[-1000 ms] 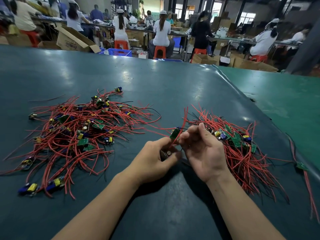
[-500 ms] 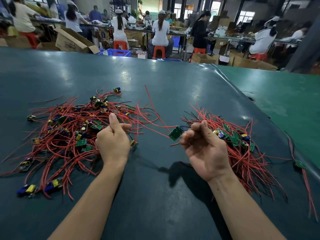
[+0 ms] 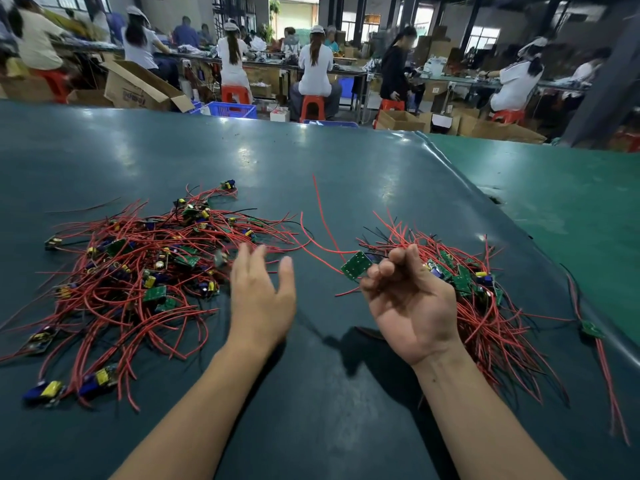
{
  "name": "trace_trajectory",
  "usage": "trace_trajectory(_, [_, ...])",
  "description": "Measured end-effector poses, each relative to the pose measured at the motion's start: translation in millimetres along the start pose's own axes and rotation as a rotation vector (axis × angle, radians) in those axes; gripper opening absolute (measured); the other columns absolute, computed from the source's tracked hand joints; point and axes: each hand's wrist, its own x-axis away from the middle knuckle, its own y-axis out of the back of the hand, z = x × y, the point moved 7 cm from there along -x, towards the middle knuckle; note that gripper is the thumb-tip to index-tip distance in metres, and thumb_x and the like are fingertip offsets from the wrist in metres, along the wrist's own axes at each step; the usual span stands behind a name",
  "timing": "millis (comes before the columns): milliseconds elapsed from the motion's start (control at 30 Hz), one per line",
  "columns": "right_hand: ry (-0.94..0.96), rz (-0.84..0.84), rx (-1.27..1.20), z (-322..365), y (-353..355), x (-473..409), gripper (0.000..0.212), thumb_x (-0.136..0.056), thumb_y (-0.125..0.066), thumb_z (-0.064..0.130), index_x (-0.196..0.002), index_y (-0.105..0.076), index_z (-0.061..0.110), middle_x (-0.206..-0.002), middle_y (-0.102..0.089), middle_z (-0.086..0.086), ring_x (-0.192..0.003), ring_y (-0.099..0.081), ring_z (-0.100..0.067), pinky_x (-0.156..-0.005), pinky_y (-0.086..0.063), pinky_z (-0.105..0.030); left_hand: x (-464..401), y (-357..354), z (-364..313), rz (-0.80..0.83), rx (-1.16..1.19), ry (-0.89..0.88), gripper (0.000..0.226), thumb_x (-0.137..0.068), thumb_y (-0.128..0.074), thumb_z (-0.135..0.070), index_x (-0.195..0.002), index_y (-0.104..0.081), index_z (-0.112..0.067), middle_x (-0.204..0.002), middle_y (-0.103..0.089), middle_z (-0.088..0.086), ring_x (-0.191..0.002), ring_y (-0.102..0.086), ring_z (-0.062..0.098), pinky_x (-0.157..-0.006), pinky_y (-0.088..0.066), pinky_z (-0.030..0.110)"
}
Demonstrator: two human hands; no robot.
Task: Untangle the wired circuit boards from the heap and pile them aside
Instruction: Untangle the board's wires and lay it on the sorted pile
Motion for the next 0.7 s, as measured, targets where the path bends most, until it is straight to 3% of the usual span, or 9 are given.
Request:
trace_trajectory(67, [-0.006,0.002,0.009,-1,-1,0,0.035,-0.085,-0.054,0.032,-0.062,-0.073,0.014,-0.058,-0.061,-0.003,-0.058,-0.060,-0.017,-0.060,-0.052,-0.024,-1,14,-1,-0.103,0.060,-0.038,0.038,-0.102,-0.045,-0.030,-0.123,-0.061,-0.003,-0.130,-0.058,0.016,-0.126,-0.050,0.030,-0.111,-0.034,0.042])
trace_trajectory(133, [-0.019,0.001,0.022,-3,-2,1,0.036,-0.085,-0.053,0.032,-0.061,-0.072,0.014,-0.057,-0.059,-0.003,-0.059,-0.057,-0.017,-0.060,-0.051,-0.025,6,18,-10,-0.117,0.181,-0.139,0.046,-0.099,-0.038,-0.040,-0.089,-0.072,-0.010,-0.091,-0.071,0.005,-0.088,-0.065,0.021,-0.085,-0.050,0.033])
trace_trajectory(200, [-0.031,0.013,0.036,-6,-3,1,0.036,-0.086,-0.052,0.031,-0.061,-0.070,0.012,-0.057,-0.056,-0.003,-0.058,-0.053,-0.017,-0.062,-0.048,-0.027,15,-2,-18,0.133,0.454,-0.037,0.062,-0.093,-0.036,-0.059,-0.071,-0.070,-0.012,-0.062,-0.068,0.005,-0.052,-0.059,0.016,-0.051,-0.045,0.022])
trace_trajectory(267, [-0.044,0.048,0.091,-9,-4,2,0.038,-0.087,-0.049,0.029,-0.060,-0.069,0.011,-0.055,-0.053,-0.004,-0.056,-0.050,-0.017,-0.064,-0.043,-0.028,28,-27,-24,0.424,0.569,0.059,0.066,-0.087,-0.041,-0.071,-0.075,-0.065,-0.010,-0.059,-0.068,0.010,-0.039,-0.052,0.016,-0.037,-0.035,0.017])
trace_trajectory(400, [-0.040,0.081,0.246,-12,-4,3,0.034,-0.089,-0.051,0.028,-0.068,-0.071,0.010,-0.053,-0.052,-0.005,-0.054,-0.050,-0.017,-0.054,-0.043,-0.025,27,-28,-30,0.497,0.742,0.062,0.030,-0.086,-0.058,-0.038,-0.081,-0.065,-0.009,-0.070,-0.071,0.013,-0.042,-0.058,0.018,-0.036,-0.040,0.020])
trace_trajectory(500, [-0.027,0.056,0.342,-14,-2,1,0.021,-0.083,-0.061,0.021,-0.096,-0.073,0.009,-0.065,-0.060,-0.006,-0.056,-0.055,-0.015,-0.052,-0.047,-0.021,21,-22,-26,0.415,0.956,0.122,0.022,-0.083,-0.064,-0.024,-0.095,-0.065,-0.005,-0.078,-0.073,0.015,-0.053,-0.065,0.020,-0.043,-0.048,0.022])
trace_trajectory(567, [-0.039,0.041,0.402,-20,0,0,0.038,-0.077,-0.068,0.020,-0.114,-0.064,0.012,-0.074,-0.065,-0.005,-0.056,-0.056,-0.012,-0.053,-0.049,-0.020,21,-21,-26,0.362,0.923,0.099,0.015,-0.085,-0.065,-0.017,-0.095,-0.065,-0.005,-0.079,-0.074,0.011,-0.056,-0.065,0.019,-0.047,-0.051,0.023])
trace_trajectory(633, [-0.011,0.023,0.560,-26,1,-1,0.044,-0.070,-0.074,0.024,-0.113,-0.065,0.015,-0.078,-0.067,-0.003,-0.055,-0.056,-0.010,-0.052,-0.048,-0.019,20,-18,-27,0.327,0.814,0.017,0.005,-0.086,-0.067,-0.009,-0.091,-0.065,-0.007,-0.074,-0.071,0.004,-0.056,-0.061,0.016,-0.051,-0.051,0.024])
trace_trajectory(700, [0.076,0.026,0.729,-27,-2,1,0.032,-0.071,-0.077,0.022,-0.101,-0.070,0.015,-0.077,-0.068,-0.003,-0.054,-0.057,-0.010,-0.050,-0.046,-0.018,20,-19,-26,0.338,0.745,-0.020,0.011,-0.087,-0.067,0.001,-0.087,-0.064,-0.010,-0.069,-0.066,-0.001,-0.058,-0.058,0.011,-0.055,-0.050,0.023])
